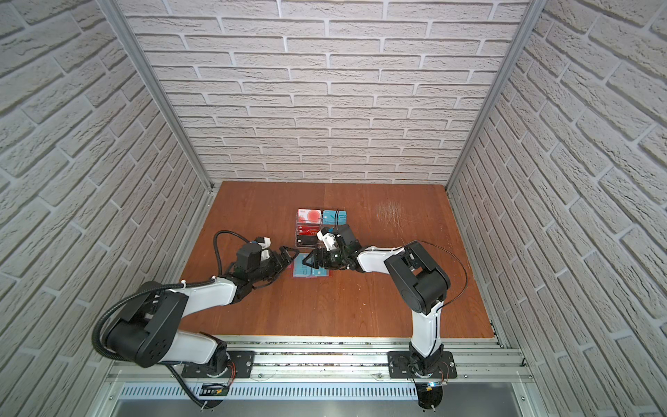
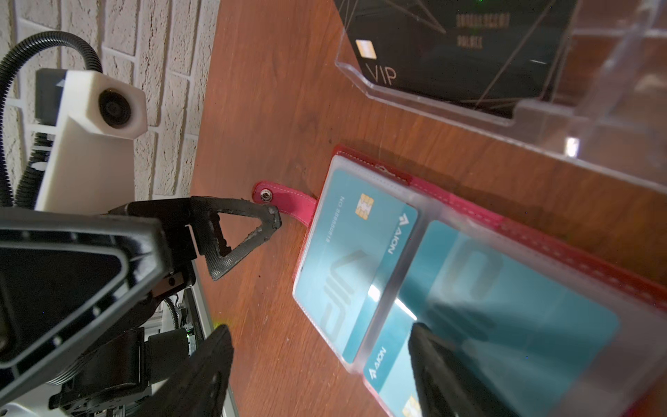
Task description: Take the credit cards out of the card holder
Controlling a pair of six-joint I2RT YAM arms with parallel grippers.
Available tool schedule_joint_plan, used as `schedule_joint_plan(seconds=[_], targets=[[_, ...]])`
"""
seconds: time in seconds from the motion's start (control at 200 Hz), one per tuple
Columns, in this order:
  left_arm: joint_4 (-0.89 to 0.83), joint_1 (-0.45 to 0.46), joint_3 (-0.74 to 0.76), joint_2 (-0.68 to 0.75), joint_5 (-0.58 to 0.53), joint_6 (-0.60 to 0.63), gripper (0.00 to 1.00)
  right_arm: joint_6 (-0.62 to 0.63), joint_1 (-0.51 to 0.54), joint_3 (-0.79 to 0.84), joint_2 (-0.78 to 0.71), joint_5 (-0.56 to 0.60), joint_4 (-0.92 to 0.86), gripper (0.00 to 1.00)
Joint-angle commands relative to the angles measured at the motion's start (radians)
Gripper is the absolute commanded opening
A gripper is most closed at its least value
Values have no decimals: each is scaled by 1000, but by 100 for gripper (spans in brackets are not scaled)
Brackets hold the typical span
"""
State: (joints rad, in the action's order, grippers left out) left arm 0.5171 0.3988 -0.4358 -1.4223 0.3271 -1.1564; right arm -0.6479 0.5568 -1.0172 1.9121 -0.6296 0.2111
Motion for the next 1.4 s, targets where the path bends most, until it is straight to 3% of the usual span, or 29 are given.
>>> schedule_joint_plan(seconds=[0.0,0.71,1.395], targets=[[76,-8,15,-13,18,2,98,-10,12,-33,15,-17,8,78],[223,-50,79,-110,35,-59,98,-51,29,-83,102,-38,48,78],[305,-56,113,-156,45,-93,98,-233,29,0,121,-68,395,78]])
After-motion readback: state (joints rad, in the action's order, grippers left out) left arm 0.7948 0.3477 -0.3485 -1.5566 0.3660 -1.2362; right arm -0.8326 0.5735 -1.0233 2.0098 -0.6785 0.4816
